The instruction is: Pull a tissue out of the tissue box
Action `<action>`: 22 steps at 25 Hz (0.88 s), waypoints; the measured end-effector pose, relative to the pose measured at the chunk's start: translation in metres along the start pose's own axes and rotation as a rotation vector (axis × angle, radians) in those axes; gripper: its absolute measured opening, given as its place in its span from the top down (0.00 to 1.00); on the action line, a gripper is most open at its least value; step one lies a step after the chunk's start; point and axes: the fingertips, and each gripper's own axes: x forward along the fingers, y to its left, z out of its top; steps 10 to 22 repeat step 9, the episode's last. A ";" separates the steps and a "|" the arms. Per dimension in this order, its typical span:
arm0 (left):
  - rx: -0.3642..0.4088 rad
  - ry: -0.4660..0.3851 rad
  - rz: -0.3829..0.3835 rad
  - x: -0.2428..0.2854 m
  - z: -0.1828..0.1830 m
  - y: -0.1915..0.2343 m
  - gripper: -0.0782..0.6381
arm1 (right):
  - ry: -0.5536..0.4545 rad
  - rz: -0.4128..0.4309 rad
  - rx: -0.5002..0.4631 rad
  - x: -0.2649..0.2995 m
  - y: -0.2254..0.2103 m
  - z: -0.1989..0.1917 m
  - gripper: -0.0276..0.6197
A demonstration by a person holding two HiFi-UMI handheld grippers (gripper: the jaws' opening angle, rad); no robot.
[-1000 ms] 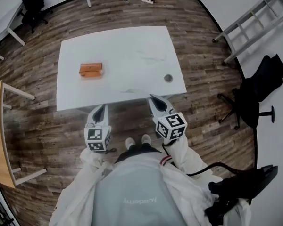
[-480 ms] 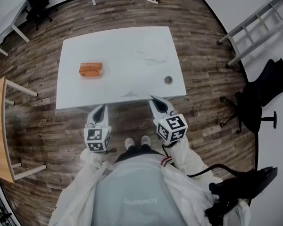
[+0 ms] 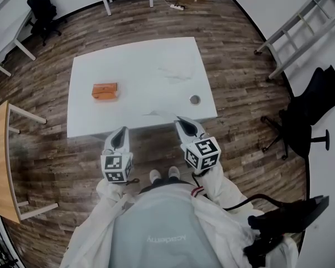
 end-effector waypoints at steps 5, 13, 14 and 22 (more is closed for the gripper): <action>-0.004 0.003 -0.006 0.002 -0.002 -0.002 0.89 | 0.002 -0.005 0.006 -0.003 -0.002 -0.002 0.96; -0.004 0.002 -0.015 0.005 -0.003 -0.003 0.89 | 0.001 -0.012 0.010 -0.002 -0.005 -0.003 0.96; -0.004 0.002 -0.015 0.005 -0.003 -0.003 0.89 | 0.001 -0.012 0.010 -0.002 -0.005 -0.003 0.96; -0.004 0.002 -0.015 0.005 -0.003 -0.003 0.89 | 0.001 -0.012 0.010 -0.002 -0.005 -0.003 0.96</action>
